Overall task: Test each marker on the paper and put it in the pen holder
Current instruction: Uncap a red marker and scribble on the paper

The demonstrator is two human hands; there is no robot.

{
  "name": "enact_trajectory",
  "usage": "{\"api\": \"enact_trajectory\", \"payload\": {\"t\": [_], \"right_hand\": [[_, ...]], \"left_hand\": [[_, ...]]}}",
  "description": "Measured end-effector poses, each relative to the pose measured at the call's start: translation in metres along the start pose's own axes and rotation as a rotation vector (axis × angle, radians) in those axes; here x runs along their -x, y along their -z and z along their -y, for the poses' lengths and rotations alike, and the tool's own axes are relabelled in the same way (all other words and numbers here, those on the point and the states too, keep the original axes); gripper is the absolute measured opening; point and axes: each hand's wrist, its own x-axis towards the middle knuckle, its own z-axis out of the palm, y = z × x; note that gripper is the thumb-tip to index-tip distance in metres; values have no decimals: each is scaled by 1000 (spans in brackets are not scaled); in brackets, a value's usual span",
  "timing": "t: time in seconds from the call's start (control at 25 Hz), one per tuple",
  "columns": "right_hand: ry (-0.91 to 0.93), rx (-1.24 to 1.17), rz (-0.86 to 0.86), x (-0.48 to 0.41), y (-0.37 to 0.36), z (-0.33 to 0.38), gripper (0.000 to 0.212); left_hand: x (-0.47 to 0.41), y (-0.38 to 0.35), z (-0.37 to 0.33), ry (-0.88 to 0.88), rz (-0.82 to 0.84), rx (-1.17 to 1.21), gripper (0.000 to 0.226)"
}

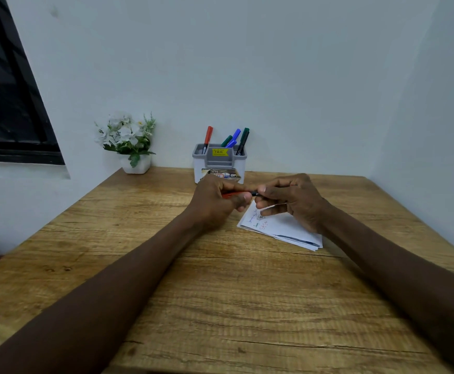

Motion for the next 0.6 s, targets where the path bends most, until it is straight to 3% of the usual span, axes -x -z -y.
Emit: {"api": "enact_trajectory", "payload": {"t": [0.32,0.44,0.52,0.6], "right_hand": [[343,816,66,-20,1,-1,18],[527,1128,11,-21,-2,2,22],[587,1245,-4,-26,-2,0,23],[575,1175,-27,-33,2,1,22]], "left_hand": [[-3,11,1,15,-14,59,17],[-6,11,1,7,-50,141,33],[-6,12,5,51,-52,189,49],[-7,10,10,84,-39,93,53]]}}
